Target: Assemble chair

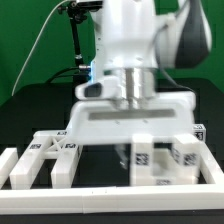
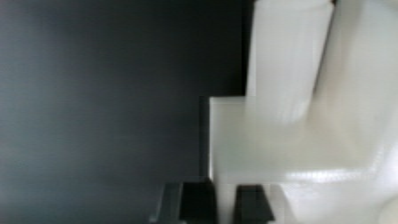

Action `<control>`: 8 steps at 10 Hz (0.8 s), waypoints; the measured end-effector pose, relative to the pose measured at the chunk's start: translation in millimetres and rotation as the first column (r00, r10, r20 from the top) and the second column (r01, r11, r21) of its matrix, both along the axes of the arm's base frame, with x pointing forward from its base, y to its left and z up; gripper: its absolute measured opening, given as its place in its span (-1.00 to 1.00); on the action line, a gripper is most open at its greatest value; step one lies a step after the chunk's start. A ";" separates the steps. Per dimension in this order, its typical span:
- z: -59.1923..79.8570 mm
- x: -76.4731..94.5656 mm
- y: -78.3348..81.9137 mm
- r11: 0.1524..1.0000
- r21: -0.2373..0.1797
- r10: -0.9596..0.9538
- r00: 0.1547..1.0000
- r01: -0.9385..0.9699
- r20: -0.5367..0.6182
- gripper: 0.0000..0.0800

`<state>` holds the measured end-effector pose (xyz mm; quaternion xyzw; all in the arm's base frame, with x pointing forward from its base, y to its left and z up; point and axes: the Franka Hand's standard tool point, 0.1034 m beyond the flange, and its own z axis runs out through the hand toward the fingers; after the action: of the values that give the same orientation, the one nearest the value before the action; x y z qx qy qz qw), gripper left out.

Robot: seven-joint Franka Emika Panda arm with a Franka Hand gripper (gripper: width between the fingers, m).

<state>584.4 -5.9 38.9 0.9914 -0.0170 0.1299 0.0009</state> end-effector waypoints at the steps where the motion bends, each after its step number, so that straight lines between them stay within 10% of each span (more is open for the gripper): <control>1: 10.6 -10.8 -12.6 0.999 0.029 -0.019 0.998 0.020 -0.056 -0.92; 4: 49.9 -30.1 -23.3 0.995 0.081 -0.032 0.958 0.057 -0.285 -0.92; 8: 48.4 -32.0 -16.2 0.990 0.125 0.015 0.853 0.059 -0.521 -0.92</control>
Offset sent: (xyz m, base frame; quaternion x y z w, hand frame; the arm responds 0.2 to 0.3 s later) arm -0.0154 -0.0252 0.0524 -0.0438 -0.3291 -0.0111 0.9432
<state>552.4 -22.1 87.3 0.9870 -0.0361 -0.1446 -0.0608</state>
